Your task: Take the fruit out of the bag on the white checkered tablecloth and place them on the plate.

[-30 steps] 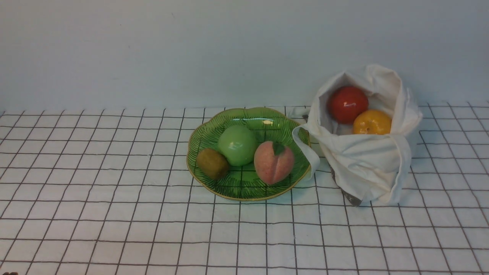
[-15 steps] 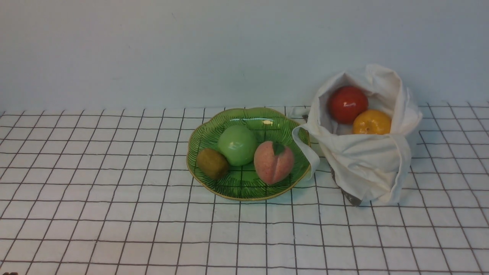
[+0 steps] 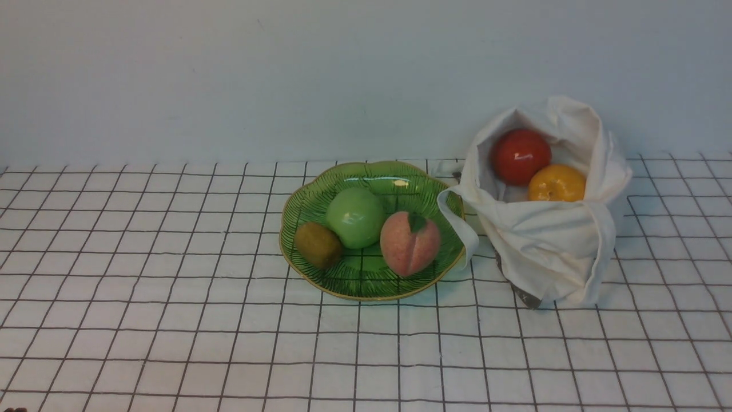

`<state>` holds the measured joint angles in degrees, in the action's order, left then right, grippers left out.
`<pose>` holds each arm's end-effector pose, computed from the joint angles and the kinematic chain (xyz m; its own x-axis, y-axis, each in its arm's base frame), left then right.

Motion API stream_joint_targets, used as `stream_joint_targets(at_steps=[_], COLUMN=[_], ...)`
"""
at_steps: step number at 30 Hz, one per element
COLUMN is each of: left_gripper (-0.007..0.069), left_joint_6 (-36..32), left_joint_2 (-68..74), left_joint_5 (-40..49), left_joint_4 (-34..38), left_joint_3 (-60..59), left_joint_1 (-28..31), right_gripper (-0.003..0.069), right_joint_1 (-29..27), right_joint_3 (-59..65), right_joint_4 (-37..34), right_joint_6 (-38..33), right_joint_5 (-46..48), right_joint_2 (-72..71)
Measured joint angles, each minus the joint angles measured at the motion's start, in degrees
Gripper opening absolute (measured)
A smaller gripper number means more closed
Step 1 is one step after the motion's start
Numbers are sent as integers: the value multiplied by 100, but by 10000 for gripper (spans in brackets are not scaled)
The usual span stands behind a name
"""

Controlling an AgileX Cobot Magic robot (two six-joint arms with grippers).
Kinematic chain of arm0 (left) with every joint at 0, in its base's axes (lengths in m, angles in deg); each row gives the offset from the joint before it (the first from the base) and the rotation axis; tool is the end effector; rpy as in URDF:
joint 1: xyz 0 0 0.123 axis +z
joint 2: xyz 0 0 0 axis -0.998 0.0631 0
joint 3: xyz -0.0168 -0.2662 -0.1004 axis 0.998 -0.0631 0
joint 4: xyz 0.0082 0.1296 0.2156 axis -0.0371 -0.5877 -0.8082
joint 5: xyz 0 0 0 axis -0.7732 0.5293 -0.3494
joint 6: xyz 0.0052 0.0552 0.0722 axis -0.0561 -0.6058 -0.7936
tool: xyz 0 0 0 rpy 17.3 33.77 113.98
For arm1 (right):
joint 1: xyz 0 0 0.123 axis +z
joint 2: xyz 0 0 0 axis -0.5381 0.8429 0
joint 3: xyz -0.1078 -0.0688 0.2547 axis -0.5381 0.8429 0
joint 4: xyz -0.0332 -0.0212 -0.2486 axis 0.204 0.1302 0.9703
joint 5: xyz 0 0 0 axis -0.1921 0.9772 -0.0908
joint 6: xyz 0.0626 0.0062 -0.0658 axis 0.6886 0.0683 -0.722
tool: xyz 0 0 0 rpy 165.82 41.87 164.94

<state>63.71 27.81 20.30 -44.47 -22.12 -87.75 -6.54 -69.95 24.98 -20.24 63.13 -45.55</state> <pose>0.0524 0.0035 0.1701 -0.3070 0.0564 -0.9500 -0.0114 0.9980 0.0630 0.0548 0.0261 0.2892 0.0798 0.0321 -0.9963 -0.4329 0.9014 -0.0057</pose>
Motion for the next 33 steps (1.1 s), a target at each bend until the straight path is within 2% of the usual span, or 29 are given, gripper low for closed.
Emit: stream_joint_targets(at_steps=[18,21,25,33], left_gripper=[-8,-8,-8,-8], left_joint_6=[0,0,0,0], left_joint_2=[0,0,0,0], left_joint_5=[0,0,0,0], left_joint_4=[0,0,0,0], left_joint_3=[0,0,0,0], left_joint_1=[0,0,0,0], right_gripper=[-15,-15,-15,-15], right_joint_1=[-35,-350,-1099,-2034], right_joint_3=[574,1030,1660,1820], right_joint_4=[98,130,124,-9], right_joint_6=[0,0,0,-6], right_joint_5=[638,767,942,1233], right_joint_2=[-205,-469,-890,-1046])
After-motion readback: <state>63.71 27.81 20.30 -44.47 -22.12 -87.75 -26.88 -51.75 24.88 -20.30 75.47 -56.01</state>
